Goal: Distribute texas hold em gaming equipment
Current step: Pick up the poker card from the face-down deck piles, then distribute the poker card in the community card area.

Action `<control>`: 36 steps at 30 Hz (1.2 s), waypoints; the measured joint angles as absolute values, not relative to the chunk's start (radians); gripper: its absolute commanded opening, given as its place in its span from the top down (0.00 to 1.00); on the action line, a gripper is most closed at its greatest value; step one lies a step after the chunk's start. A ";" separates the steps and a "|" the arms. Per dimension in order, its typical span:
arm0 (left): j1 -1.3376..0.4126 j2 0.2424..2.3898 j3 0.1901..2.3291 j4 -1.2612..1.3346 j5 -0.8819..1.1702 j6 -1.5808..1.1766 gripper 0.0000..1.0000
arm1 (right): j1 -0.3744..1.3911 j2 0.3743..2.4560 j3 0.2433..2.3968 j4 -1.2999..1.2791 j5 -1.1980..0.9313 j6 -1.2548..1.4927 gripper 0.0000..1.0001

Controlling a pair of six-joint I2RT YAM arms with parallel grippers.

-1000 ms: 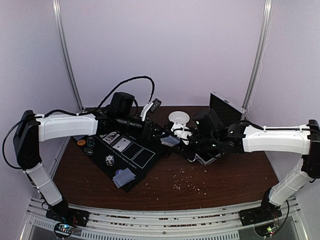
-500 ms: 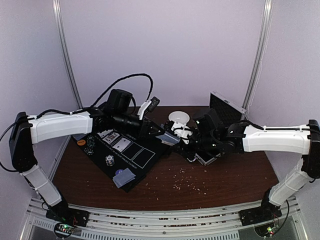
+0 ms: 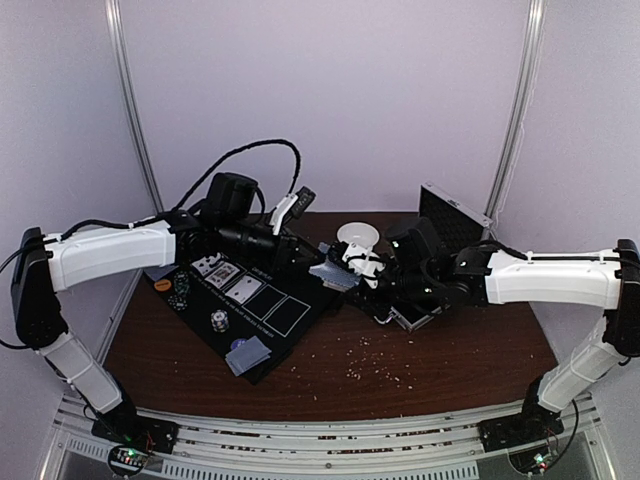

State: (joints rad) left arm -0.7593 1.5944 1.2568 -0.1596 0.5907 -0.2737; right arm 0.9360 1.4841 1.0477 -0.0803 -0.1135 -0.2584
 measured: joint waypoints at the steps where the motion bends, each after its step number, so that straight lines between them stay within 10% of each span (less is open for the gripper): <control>1: -0.759 1.590 1.257 -0.160 0.590 -0.273 1.00 | 0.936 1.484 1.048 -0.080 -0.113 -0.259 0.61; 21: -0.663 1.421 1.185 -0.043 0.574 -0.448 1.00 | 0.925 1.484 1.047 -0.072 -0.049 -0.225 0.61; 36: -0.561 1.310 0.549 0.326 0.128 -1.125 1.00 | 0.912 1.484 1.047 -0.063 -0.012 -0.194 0.61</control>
State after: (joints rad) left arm -0.5610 1.3098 0.5491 0.3256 0.1280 -1.1248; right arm 0.9119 1.4841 1.0473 -0.0631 -0.0124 -0.1944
